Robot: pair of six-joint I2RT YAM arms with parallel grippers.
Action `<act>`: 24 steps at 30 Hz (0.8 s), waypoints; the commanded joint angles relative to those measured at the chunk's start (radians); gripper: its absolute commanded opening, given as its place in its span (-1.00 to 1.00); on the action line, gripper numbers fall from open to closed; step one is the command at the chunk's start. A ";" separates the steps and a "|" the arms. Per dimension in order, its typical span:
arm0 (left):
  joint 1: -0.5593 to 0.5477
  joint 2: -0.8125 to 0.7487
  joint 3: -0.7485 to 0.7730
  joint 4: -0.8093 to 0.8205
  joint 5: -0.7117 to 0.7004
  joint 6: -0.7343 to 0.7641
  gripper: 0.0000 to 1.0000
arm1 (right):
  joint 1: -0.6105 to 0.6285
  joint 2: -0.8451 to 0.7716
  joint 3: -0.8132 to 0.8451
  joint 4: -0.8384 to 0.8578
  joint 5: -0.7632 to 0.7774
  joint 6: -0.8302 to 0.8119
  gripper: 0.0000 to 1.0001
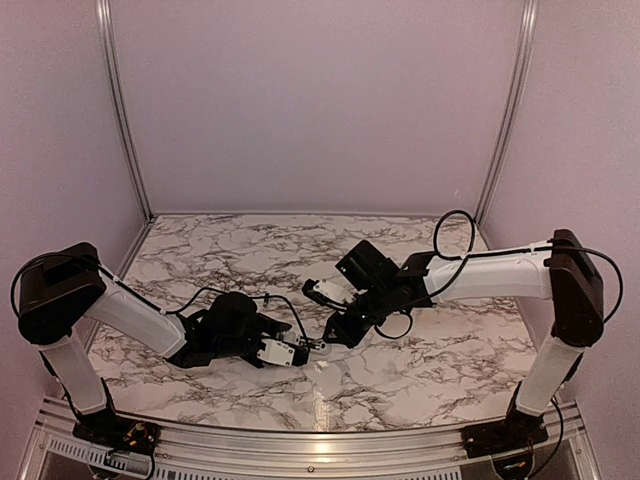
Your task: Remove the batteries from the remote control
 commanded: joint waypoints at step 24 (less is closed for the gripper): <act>-0.015 0.010 0.043 -0.025 0.039 -0.007 -1.00 | -0.010 -0.009 -0.040 0.031 0.016 -0.010 -1.00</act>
